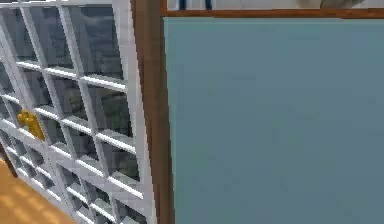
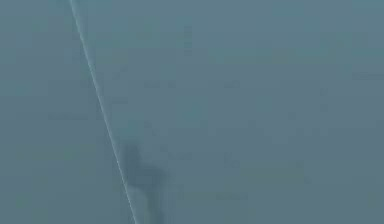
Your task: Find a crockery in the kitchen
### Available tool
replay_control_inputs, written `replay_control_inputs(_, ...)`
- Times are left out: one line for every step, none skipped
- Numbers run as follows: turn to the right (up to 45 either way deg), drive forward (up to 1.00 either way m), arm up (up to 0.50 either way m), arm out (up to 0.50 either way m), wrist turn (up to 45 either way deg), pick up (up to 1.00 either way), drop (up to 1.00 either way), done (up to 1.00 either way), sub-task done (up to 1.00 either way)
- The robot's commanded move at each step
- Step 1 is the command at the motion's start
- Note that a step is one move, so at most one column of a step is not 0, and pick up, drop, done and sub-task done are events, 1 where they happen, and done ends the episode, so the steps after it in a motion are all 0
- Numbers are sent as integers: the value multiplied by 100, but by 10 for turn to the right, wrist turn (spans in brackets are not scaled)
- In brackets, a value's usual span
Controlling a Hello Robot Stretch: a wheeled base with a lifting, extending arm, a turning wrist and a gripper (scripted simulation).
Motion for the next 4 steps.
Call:
replay_control_inputs(-450, 0, 0, 0, 0, 0, 0, 0, 0)
replay_control_inputs(-450, 0, 0, 0, 0, 0, 0, 0, 0)
replay_control_inputs(-120, 0, 0, 0, 0, 0, 0, 0, 0)
replay_control_inputs(0, 20, 0, 0, 0, 0, 0, 0, 0)
